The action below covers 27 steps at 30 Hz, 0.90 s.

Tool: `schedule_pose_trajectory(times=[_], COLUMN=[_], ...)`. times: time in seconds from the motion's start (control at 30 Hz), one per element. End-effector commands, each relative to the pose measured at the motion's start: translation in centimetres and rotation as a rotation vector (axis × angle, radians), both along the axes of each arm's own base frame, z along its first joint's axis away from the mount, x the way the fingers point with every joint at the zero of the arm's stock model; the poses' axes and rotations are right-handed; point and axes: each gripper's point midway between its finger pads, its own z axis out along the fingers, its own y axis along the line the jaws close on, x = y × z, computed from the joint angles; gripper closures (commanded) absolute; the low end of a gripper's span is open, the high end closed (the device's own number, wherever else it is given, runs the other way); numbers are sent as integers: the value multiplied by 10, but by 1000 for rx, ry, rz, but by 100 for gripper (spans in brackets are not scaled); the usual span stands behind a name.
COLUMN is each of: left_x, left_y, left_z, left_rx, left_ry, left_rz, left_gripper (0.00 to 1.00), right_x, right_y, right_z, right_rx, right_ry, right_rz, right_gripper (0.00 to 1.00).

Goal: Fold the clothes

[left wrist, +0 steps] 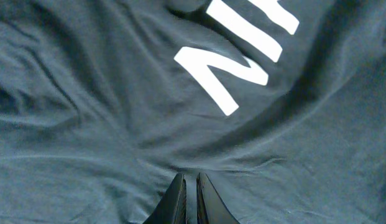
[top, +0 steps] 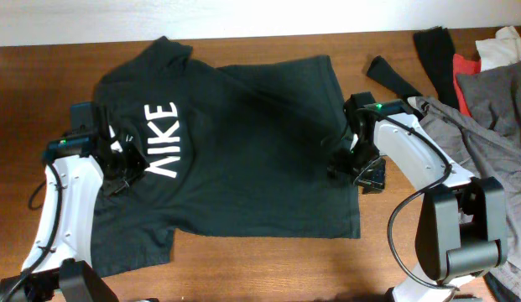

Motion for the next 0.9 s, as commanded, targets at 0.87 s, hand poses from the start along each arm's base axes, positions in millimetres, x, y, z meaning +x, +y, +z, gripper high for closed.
schedule_pose_trajectory(times=[0.87], left_x=[6], left_y=[-7], left_z=[9], left_rx=[15], left_ry=[-35], left_rz=[-44], left_gripper=[91], right_x=[-70], right_y=[-71], right_z=[-77], right_rx=[-345], right_ry=[68], right_rz=[-46], right_gripper=[96])
